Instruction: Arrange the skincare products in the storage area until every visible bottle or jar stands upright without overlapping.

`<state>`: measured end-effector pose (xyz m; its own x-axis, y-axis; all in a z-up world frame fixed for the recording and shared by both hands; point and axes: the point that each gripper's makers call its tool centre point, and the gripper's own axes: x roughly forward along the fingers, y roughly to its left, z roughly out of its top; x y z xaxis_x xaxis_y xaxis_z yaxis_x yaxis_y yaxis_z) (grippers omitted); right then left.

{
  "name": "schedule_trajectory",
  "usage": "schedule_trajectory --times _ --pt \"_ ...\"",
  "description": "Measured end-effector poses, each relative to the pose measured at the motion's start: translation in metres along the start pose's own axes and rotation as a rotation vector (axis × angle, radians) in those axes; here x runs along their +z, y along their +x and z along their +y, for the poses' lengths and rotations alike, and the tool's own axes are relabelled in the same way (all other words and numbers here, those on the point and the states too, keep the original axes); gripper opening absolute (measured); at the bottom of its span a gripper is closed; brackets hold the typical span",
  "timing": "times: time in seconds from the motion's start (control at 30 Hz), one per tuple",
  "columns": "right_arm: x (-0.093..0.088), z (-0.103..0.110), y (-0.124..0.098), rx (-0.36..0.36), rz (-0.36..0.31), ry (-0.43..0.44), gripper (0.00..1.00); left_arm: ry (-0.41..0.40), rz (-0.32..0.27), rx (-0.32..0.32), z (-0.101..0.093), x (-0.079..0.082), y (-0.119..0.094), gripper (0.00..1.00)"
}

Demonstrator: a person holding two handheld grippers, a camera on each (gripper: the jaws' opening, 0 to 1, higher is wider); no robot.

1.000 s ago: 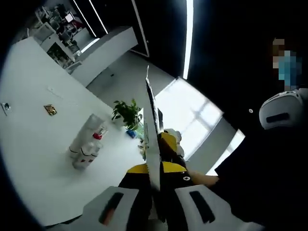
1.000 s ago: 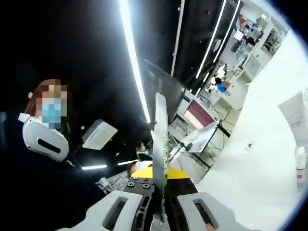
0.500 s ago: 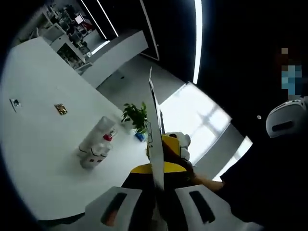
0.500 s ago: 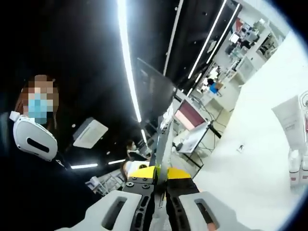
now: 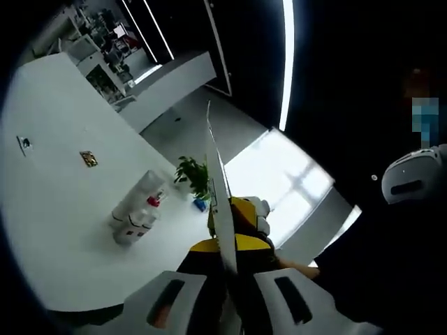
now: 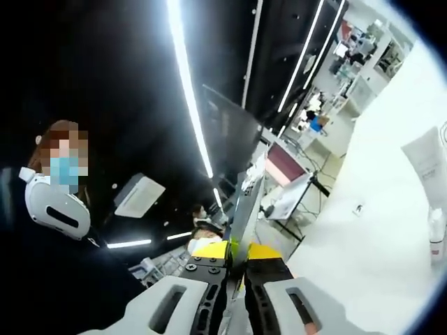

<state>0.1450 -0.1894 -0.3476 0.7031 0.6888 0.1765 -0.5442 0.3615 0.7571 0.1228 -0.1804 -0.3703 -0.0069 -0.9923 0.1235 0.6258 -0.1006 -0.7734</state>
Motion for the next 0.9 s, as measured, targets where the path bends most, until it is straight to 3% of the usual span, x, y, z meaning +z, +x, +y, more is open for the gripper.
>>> schedule_trajectory --times 0.3,0.6,0.9 --pt "0.001 0.006 0.001 0.042 -0.022 0.032 0.00 0.000 -0.013 0.004 -0.001 0.001 0.000 0.00" --pt "0.001 0.000 -0.007 0.011 -0.004 0.027 0.00 0.029 0.013 0.029 0.007 -0.002 -0.003 0.05" --pt "0.004 -0.006 -0.010 -0.012 -0.003 0.034 0.00 0.054 0.042 0.048 0.006 -0.001 0.002 0.00"
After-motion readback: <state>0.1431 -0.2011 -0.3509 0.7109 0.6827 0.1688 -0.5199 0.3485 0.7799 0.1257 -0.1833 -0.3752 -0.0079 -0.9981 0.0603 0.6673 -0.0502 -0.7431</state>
